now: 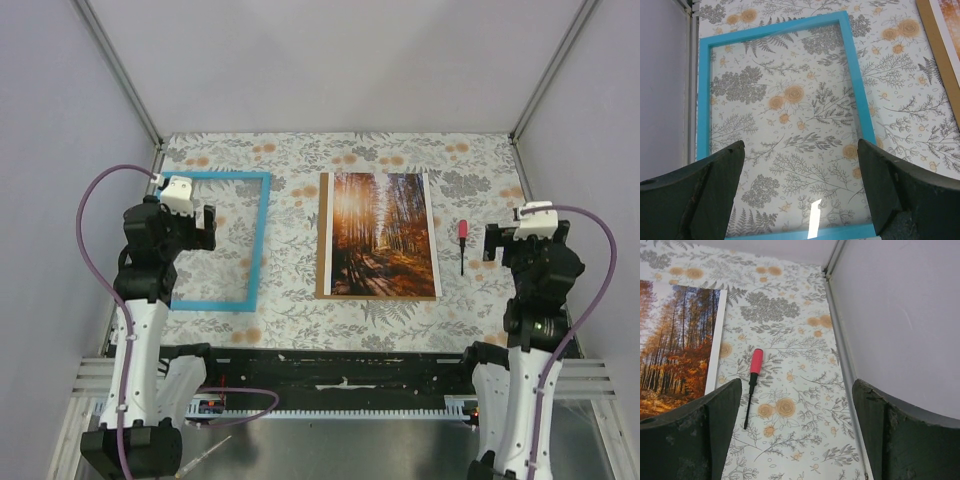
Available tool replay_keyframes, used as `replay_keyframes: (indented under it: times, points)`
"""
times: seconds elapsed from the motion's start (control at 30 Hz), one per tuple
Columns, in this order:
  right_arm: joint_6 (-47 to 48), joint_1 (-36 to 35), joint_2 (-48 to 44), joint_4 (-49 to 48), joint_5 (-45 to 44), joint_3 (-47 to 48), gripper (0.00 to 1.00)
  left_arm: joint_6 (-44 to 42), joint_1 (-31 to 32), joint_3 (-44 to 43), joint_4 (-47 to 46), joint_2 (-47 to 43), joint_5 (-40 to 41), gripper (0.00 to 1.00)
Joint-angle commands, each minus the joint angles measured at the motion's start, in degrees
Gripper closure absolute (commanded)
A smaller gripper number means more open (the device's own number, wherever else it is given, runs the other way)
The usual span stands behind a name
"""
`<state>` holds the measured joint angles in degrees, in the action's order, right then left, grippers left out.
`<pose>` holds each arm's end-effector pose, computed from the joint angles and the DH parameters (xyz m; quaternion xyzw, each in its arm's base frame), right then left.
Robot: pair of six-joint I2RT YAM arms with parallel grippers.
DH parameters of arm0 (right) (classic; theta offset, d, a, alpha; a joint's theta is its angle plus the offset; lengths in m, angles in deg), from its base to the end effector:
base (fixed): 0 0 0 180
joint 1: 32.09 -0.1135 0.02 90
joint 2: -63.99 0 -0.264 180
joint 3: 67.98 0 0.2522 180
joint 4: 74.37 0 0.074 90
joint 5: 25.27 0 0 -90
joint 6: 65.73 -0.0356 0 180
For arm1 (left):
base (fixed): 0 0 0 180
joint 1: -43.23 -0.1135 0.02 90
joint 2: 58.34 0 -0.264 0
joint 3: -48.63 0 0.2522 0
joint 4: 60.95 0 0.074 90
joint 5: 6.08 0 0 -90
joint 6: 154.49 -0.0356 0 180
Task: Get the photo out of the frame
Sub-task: Reset both arms
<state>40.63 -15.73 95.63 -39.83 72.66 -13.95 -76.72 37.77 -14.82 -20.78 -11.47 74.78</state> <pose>0.1311 -0.0334 0.3251 -0.0434 0.7761 -0.1249 0.6166 0.1810 0.0116 0.3345 0.0928 0.8300 0.0181 0.5497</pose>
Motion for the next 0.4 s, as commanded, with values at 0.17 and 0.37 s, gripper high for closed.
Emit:
replay_keyframes:
  times: [0.17,0.37]
  points:
    - [-3.2,5.0,-13.8,-5.4,-6.3,-6.3,0.02,1.7,-3.2,6.0,-3.6,-5.7,-3.2,0.0]
    - [-3.7,7.2,-14.4,-5.0,-4.1,-6.6,0.02,1.7,-5.6,6.6,-3.7,-5.9,-6.5,0.0]
